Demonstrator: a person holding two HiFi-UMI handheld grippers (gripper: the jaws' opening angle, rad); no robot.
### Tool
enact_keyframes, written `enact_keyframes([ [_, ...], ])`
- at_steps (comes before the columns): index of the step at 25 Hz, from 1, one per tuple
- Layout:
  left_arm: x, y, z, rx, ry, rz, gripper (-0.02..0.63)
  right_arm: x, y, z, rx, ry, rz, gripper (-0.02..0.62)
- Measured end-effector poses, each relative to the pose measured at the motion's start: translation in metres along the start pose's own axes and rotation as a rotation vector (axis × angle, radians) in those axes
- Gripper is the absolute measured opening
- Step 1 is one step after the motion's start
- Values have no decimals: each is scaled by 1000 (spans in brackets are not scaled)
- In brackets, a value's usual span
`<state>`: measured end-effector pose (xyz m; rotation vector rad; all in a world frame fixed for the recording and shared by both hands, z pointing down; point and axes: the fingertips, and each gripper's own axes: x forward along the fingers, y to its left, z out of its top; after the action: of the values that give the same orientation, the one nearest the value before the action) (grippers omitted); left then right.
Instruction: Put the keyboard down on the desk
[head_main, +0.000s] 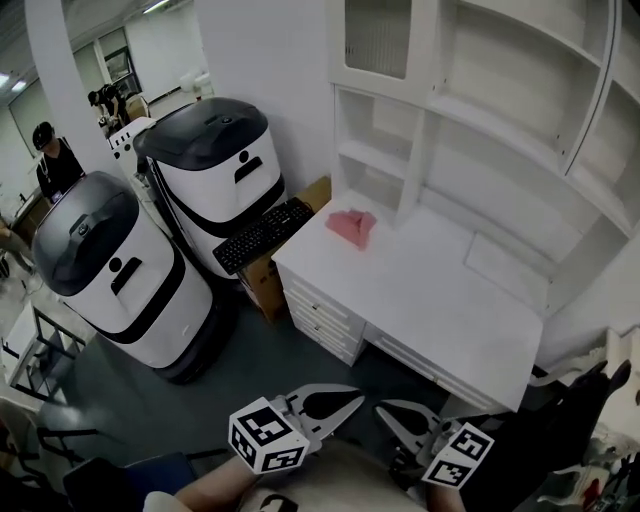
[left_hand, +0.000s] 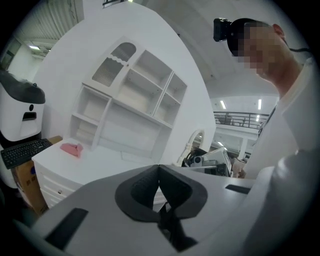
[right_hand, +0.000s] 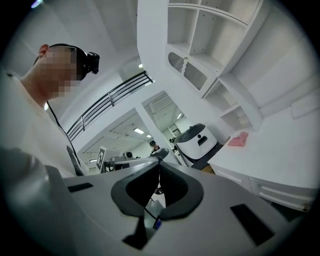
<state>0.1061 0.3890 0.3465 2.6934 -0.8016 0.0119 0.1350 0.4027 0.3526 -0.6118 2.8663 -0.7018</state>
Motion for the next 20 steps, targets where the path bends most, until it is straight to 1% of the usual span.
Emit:
enact_keyframes([
  [7, -9, 8, 1, -27, -52, 153, 14, 6, -5, 2, 13, 90, 131, 25],
  [11, -22, 22, 3, -50, -80, 214, 14, 18, -4, 6, 3, 117, 164, 25],
  [15, -27, 42, 11, -60, -111, 218, 14, 35, -8, 9, -5, 139, 157, 25],
  [20, -36, 74, 18, -82, -127, 181, 14, 69, -18, 10, -10, 166, 109, 25],
])
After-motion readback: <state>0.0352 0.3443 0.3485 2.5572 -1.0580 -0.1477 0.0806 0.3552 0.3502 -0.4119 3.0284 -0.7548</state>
